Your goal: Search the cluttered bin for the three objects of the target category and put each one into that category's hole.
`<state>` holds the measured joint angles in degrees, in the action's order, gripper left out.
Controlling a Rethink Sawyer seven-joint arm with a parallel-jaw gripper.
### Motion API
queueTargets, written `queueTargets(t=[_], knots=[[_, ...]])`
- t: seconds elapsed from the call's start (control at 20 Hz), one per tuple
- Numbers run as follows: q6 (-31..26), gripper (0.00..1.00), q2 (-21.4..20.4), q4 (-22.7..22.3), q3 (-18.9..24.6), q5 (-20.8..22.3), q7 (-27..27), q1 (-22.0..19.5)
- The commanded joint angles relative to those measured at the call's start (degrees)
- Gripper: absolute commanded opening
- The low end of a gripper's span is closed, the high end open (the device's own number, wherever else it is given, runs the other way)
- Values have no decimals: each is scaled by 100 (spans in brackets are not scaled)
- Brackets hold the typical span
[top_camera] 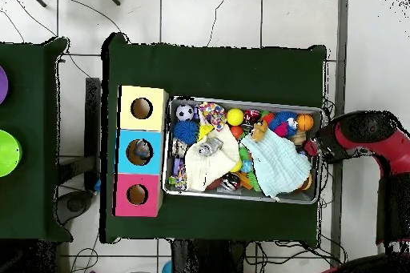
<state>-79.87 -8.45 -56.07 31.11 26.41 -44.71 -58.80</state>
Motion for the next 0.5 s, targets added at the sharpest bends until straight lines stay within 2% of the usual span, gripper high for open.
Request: queueTargets(t=[0.05,0.25,0.5], knots=[[1203,0,-141,-617,92,437,1235,-232],[1258,0,-753,-1029,107,355,1012,-211],[1505,0,-1227,-1450,99,267,648,-164]])
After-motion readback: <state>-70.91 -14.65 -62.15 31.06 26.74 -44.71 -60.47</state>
